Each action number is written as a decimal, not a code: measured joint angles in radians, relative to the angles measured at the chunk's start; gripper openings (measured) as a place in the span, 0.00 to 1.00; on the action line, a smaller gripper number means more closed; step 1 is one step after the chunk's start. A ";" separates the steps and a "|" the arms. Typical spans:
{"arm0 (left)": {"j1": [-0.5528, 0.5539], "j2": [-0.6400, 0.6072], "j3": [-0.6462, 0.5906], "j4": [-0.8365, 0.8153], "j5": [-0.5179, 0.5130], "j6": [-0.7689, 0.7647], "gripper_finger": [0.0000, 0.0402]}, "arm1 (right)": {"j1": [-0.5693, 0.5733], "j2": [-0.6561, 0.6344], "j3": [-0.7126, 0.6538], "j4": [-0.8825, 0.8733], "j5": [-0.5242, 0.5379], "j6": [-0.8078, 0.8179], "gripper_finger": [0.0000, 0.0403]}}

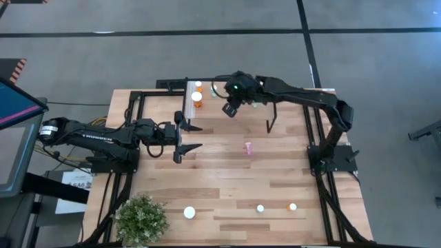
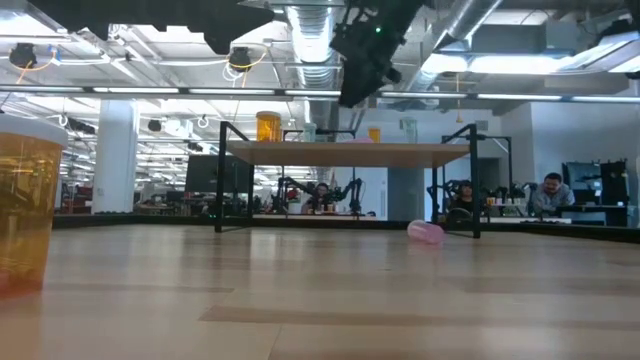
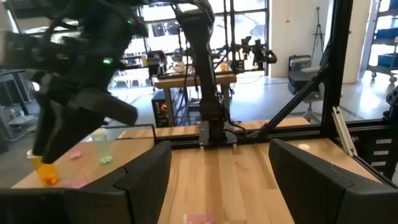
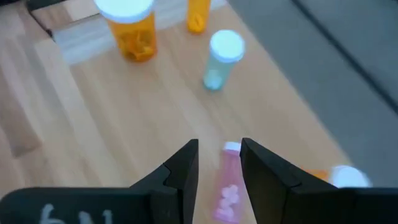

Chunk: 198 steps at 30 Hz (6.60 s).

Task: Pick and place medicine bottles onto shelf by color
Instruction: Put the pink small pill bottle on the shelf

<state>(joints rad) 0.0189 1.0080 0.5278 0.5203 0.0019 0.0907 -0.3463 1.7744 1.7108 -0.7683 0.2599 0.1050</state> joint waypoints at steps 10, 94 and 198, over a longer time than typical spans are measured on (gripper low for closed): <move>0.000 0.000 0.000 -0.016 -0.002 0.005 0.65 | -0.064 0.105 0.050 -0.096 -0.129 -0.007 0.35; 0.000 0.000 0.000 0.004 0.004 -0.078 0.65 | 0.167 -0.260 -0.345 0.425 -0.183 -0.080 0.27; -0.017 0.154 0.000 0.336 0.036 -0.139 0.41 | 0.411 -0.164 -0.635 1.278 -0.184 -0.035 0.27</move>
<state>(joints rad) 0.0017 1.1625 0.5282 0.8558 0.0381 -0.0483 0.0650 1.6100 1.0760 0.5098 0.0761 0.0704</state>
